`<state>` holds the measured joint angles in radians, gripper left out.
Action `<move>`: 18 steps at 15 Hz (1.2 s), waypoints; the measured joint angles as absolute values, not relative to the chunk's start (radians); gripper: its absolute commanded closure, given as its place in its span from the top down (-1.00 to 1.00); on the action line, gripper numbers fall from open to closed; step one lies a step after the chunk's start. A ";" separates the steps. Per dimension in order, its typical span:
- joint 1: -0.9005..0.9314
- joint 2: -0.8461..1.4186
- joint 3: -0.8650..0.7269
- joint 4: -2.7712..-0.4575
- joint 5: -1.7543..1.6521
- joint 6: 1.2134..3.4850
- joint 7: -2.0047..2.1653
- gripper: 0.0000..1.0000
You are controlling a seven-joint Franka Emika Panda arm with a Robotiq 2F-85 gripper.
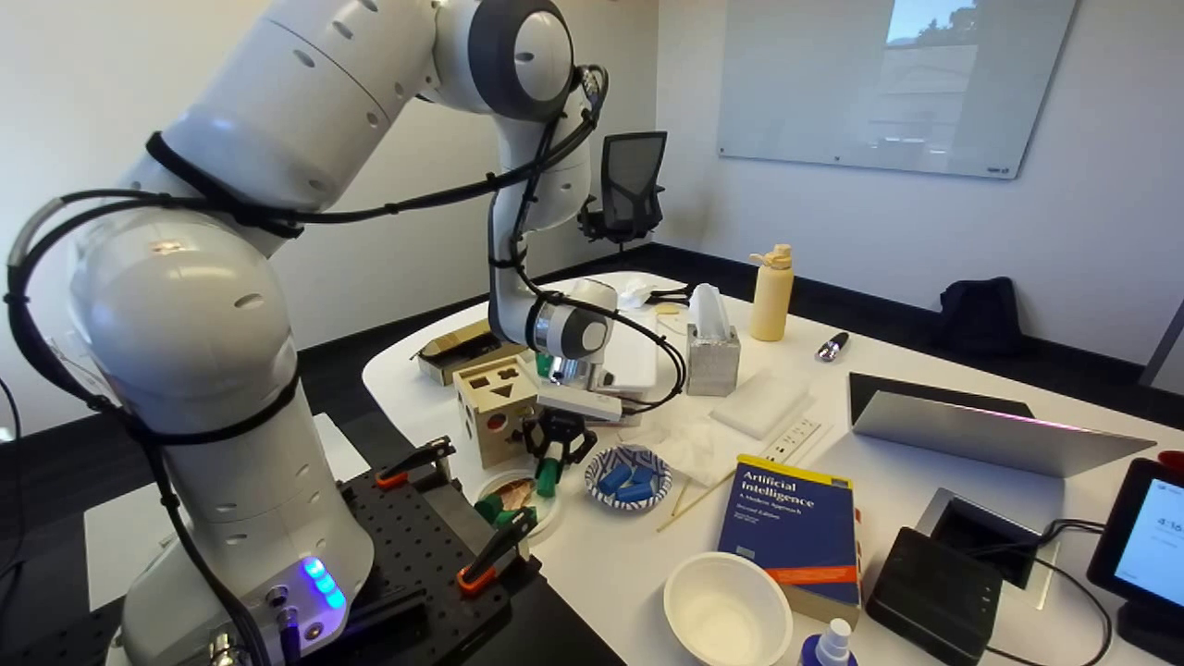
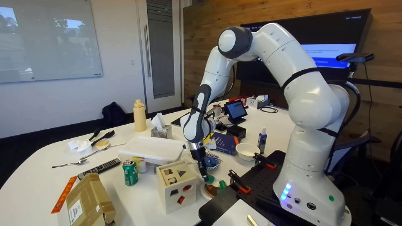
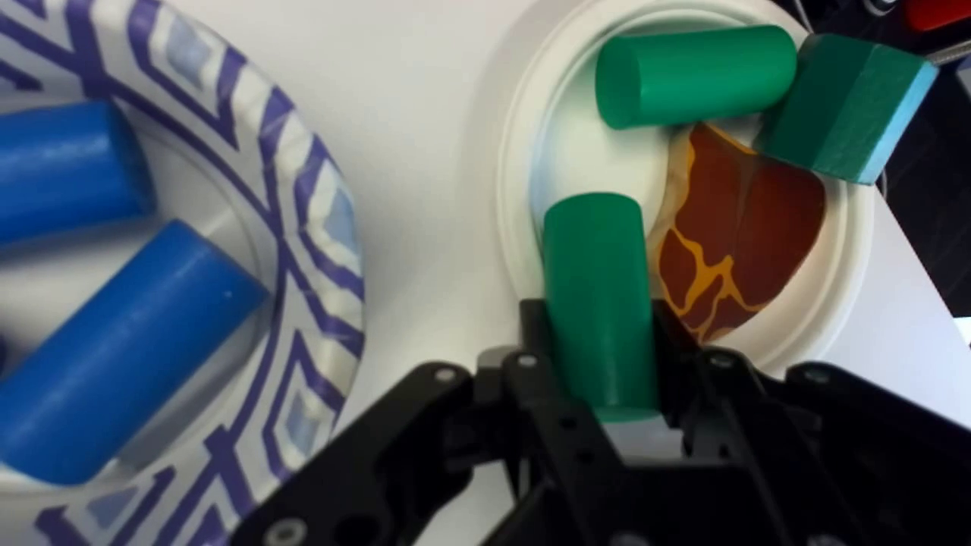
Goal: Put the green cylinder inside the white bowl.
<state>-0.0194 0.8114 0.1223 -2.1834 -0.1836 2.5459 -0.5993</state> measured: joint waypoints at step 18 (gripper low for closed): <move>-0.036 0.467 -0.111 -2.325 -0.355 2.631 -0.309 -0.82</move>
